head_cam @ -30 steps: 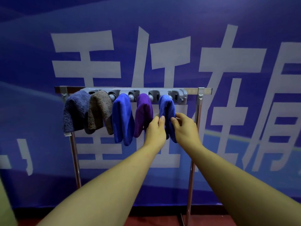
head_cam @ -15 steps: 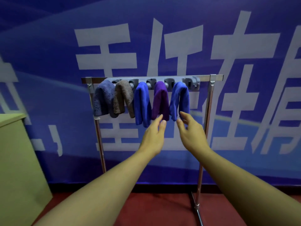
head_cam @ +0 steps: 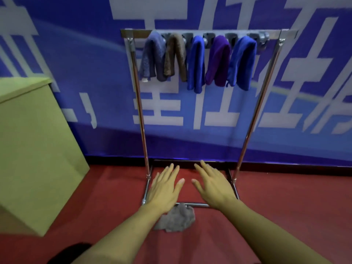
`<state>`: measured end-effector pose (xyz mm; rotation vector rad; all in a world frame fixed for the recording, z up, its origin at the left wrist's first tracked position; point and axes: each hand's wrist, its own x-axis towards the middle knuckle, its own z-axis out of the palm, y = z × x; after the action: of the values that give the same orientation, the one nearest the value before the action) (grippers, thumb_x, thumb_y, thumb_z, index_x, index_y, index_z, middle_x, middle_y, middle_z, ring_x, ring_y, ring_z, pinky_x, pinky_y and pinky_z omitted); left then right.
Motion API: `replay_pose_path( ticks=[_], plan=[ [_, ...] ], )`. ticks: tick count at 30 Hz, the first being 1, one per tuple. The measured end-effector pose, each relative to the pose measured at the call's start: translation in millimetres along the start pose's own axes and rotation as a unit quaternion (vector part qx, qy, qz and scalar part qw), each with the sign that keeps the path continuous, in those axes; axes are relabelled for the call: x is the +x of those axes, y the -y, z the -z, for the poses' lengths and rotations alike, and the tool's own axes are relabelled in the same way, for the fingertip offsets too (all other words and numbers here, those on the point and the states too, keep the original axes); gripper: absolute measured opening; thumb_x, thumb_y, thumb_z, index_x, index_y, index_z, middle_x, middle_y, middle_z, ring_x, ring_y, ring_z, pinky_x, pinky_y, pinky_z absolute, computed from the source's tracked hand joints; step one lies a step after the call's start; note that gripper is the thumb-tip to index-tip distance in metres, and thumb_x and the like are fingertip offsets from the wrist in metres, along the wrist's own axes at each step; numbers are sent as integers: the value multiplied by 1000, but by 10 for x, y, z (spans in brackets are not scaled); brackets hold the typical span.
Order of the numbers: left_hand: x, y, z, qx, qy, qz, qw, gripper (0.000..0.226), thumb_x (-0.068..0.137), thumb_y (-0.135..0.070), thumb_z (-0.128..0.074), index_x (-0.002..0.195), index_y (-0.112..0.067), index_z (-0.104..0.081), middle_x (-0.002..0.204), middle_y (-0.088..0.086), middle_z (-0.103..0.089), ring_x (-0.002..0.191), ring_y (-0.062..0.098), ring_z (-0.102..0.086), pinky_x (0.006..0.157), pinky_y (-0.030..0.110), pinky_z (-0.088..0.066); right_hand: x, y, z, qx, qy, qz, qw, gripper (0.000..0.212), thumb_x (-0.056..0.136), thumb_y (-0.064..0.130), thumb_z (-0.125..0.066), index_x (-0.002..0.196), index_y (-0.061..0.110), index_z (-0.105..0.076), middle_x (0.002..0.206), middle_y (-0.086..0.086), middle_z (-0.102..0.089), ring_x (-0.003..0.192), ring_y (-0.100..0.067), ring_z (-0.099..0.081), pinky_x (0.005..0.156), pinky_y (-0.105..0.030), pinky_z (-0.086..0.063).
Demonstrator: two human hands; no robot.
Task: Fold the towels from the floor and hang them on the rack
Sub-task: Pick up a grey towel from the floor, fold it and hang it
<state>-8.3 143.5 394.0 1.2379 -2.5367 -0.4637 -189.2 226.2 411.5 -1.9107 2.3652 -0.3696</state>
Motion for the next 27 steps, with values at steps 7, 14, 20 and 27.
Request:
replay_pose_path(
  ticks=[7,14,20,27],
  plan=[
    [-538,355,-431,-17,72,42,996,60,106,-53,-25,161,-32,-12,169,-10,-5,156,9,-5,124,31,-1,-472,241,-624,27,84,-45,995,69,99,63,-22,159,29,-18,168,0,-14,154,-19,-18,124,-35,-14],
    [-692,820,-948,6,143,78,987,74,97,-64,-8,161,-28,-11,170,-6,-6,156,11,-8,124,31,-6,-471,48,-1283,34,142,-90,985,69,100,61,-20,159,25,-19,167,-2,-19,153,-21,-22,122,-35,-20],
    [-490,1252,-1466,27,159,118,980,112,65,-81,27,161,-34,-7,169,-10,-5,155,7,-9,124,30,-7,-139,-130,-2009,24,194,-115,974,65,103,51,-29,161,29,-8,168,0,-16,149,-20,-29,118,-32,-22],
    [-19,1793,-2241,38,226,143,963,63,104,-56,-25,160,-32,-14,169,-4,-14,154,17,-19,124,36,-17,234,-490,-2929,23,245,-134,960,67,102,56,-31,160,35,-3,168,2,-14,144,-27,-36,114,-38,-31]
  ],
)
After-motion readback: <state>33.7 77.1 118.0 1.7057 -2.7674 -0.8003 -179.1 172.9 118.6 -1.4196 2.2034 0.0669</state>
